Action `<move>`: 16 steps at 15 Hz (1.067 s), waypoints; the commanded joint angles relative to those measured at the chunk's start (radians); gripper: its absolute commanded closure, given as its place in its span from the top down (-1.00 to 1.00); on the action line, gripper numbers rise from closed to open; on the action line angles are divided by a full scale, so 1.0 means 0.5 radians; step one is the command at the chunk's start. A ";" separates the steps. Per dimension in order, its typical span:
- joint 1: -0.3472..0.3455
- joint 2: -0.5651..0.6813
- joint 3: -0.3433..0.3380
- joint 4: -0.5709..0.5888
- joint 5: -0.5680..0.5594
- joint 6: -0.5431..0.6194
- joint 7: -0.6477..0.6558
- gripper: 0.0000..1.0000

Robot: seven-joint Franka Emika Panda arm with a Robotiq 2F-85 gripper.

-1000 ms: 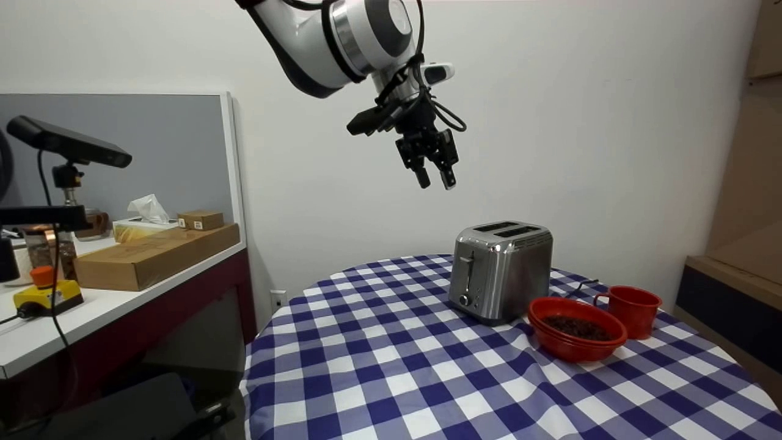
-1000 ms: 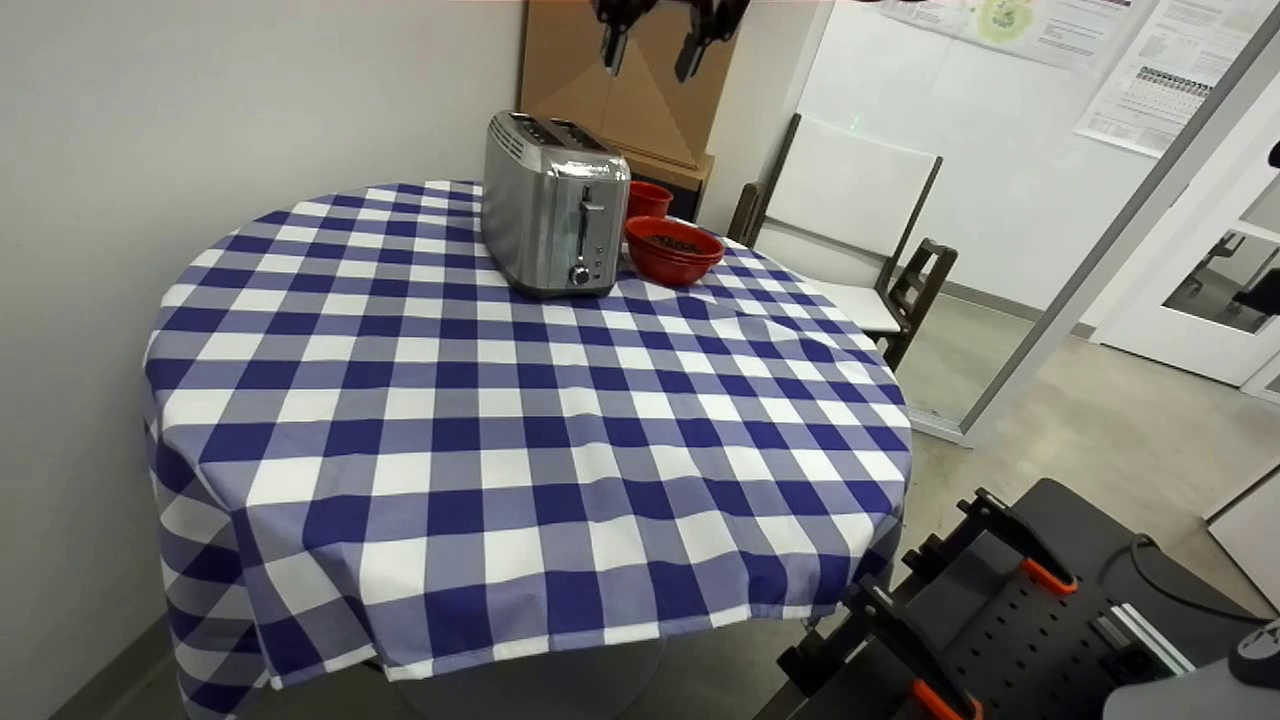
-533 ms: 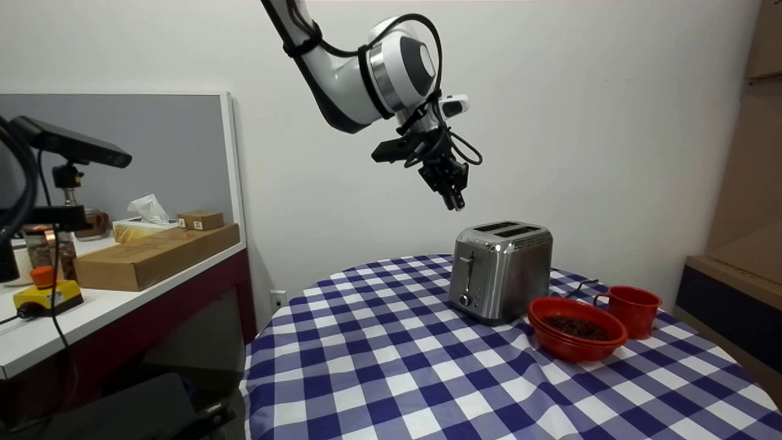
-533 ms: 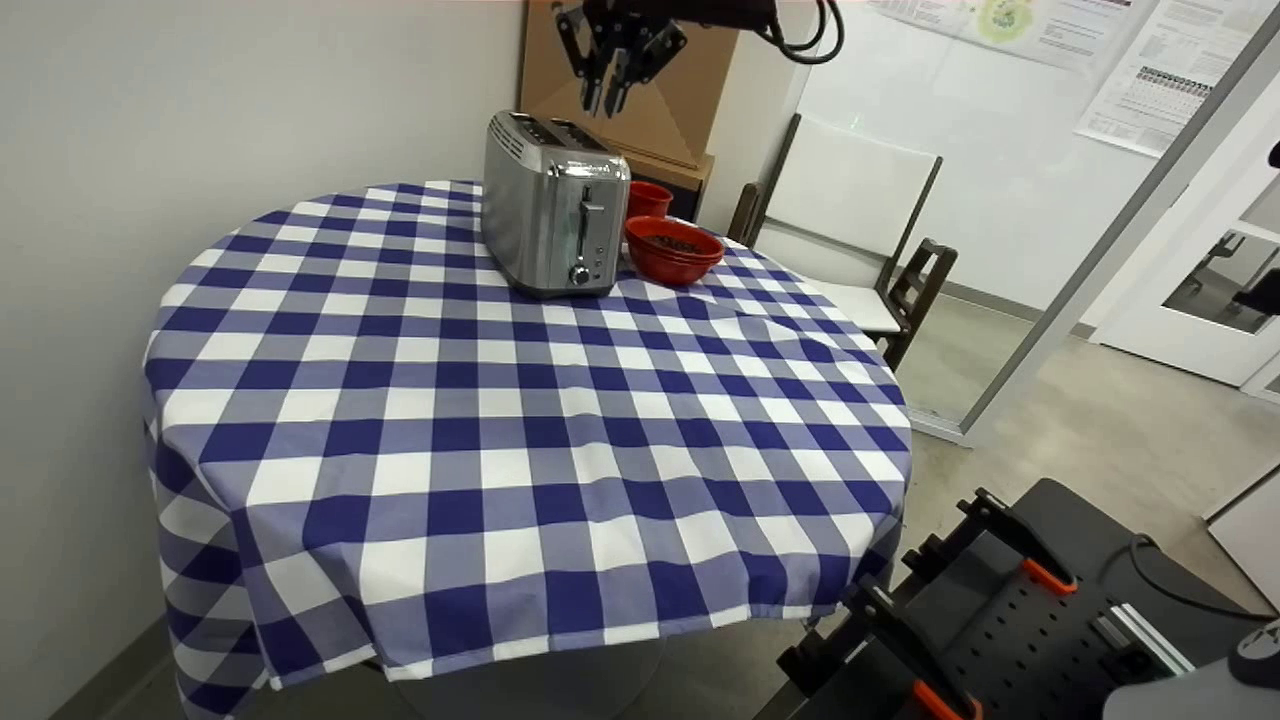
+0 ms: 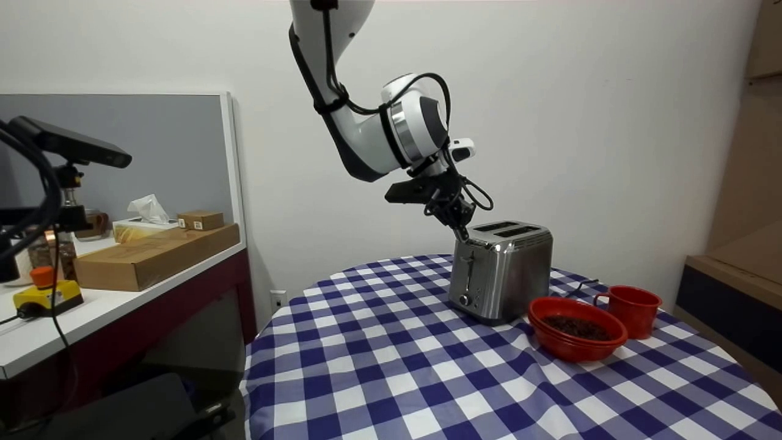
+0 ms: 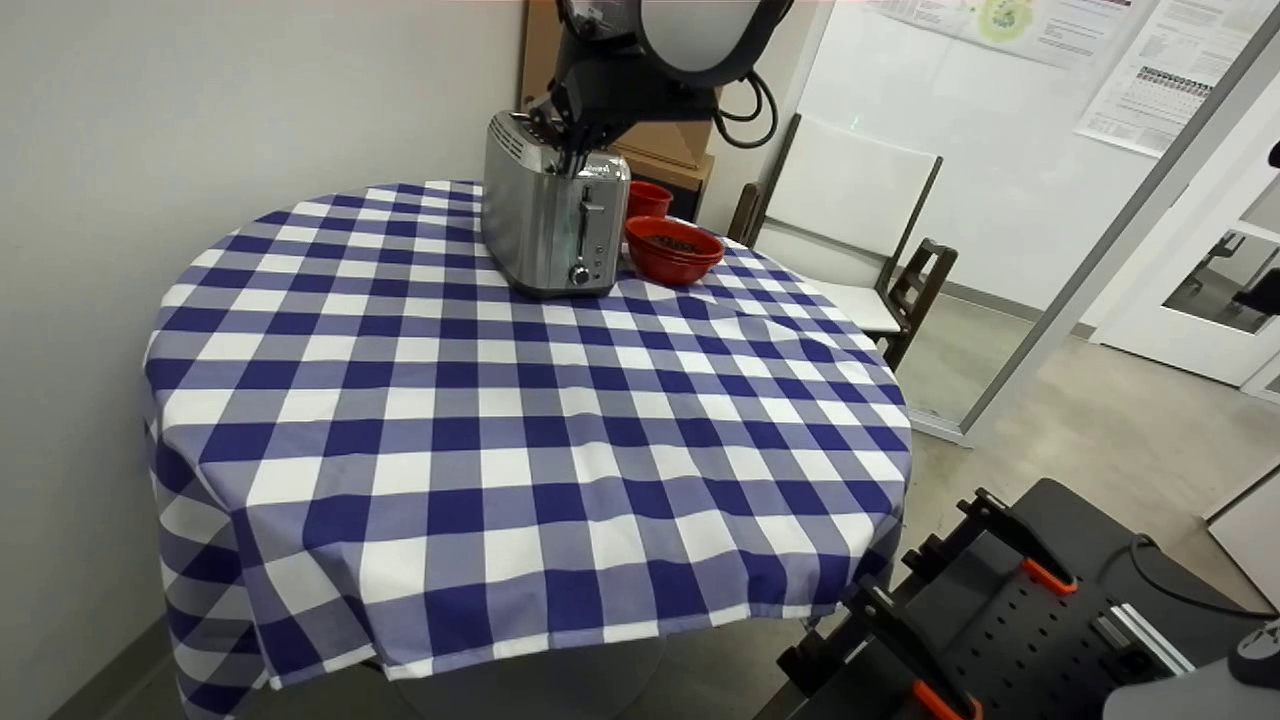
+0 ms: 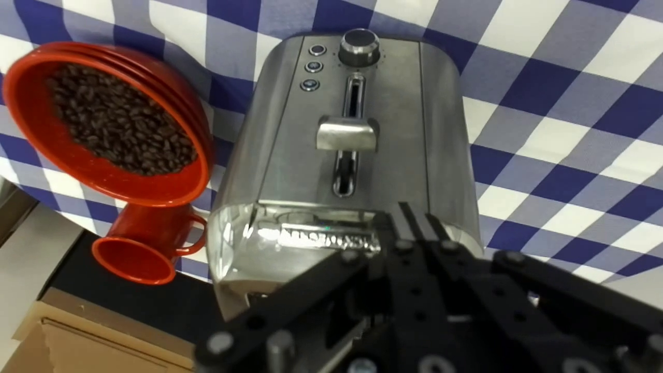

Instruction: Push down on the button on the toaster.

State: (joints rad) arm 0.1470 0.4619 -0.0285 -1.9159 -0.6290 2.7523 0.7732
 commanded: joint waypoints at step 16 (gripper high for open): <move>0.013 0.045 -0.009 0.091 0.888 -0.355 -0.602 -0.99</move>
State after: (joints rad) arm 0.1573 0.4899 -0.0211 -1.8883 -0.2515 2.6102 0.5336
